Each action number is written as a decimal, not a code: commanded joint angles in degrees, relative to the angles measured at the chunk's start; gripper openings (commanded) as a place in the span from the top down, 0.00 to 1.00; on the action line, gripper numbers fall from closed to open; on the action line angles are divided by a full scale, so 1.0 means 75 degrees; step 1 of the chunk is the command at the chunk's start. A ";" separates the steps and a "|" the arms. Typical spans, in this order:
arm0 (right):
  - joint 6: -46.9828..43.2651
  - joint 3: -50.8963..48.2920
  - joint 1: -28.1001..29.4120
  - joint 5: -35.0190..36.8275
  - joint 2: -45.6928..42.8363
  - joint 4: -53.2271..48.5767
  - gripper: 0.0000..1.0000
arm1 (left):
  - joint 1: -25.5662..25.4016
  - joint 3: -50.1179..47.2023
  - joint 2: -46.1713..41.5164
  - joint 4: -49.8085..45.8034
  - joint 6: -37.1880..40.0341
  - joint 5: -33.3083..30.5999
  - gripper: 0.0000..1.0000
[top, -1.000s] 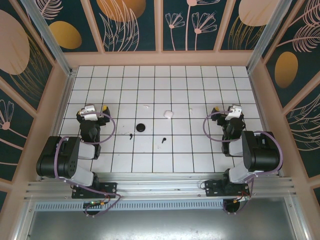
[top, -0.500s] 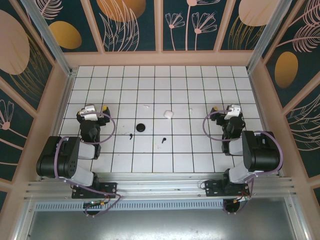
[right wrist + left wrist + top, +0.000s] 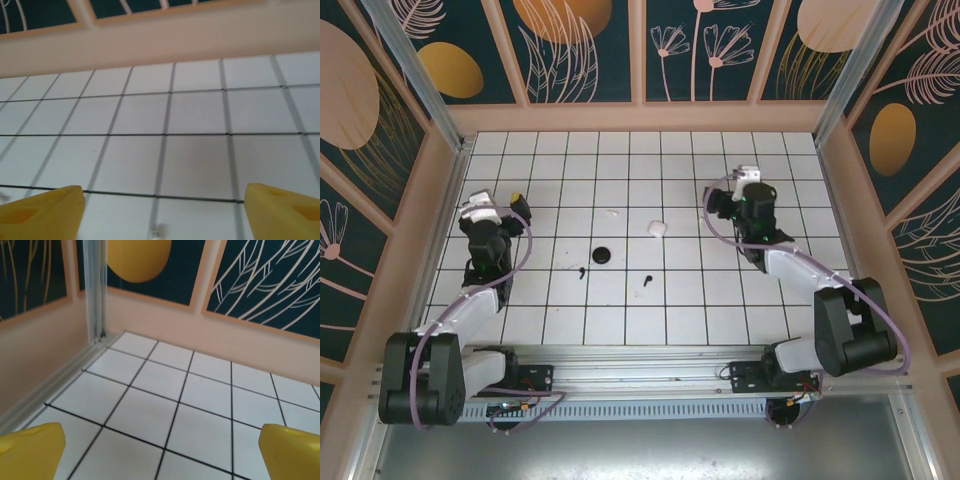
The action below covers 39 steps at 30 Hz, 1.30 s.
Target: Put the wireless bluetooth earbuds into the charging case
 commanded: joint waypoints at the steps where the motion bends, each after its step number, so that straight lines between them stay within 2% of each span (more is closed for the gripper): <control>1: 0.1466 0.1184 0.0786 0.0362 0.0762 -0.2551 0.20 | 0.0041 0.0777 -0.0192 -0.2811 -0.1117 0.0263 0.01; 4: 0.2451 0.2312 0.1670 0.0261 0.1714 -0.3676 0.20 | 0.0029 0.1332 -0.0085 -0.4317 -0.1576 0.0218 0.01; 7: 0.3078 0.3571 0.2724 0.0292 0.2765 -0.4836 0.18 | 0.0035 0.1496 -0.0070 -0.5160 -0.2243 0.0274 0.01; 11: 0.3065 0.5287 0.3828 0.0031 0.4049 -0.6083 0.15 | 0.0024 0.1507 0.0099 -0.5413 -0.2404 0.1784 0.01; 14: 0.2609 0.6344 0.4309 -0.0192 0.4797 -0.6777 0.14 | 0.0022 0.1359 0.0112 -0.5329 -0.2380 0.2205 0.02; 23: 0.1767 0.7721 0.4447 -0.0852 0.5924 -0.7738 0.17 | 0.0018 0.1311 0.0095 -0.5506 -0.1745 0.2746 0.01; 39: 0.1434 0.8850 0.4532 -0.0860 0.7160 -0.8268 0.29 | 0.0027 0.1111 -0.0128 -0.5366 -0.1629 0.3076 0.01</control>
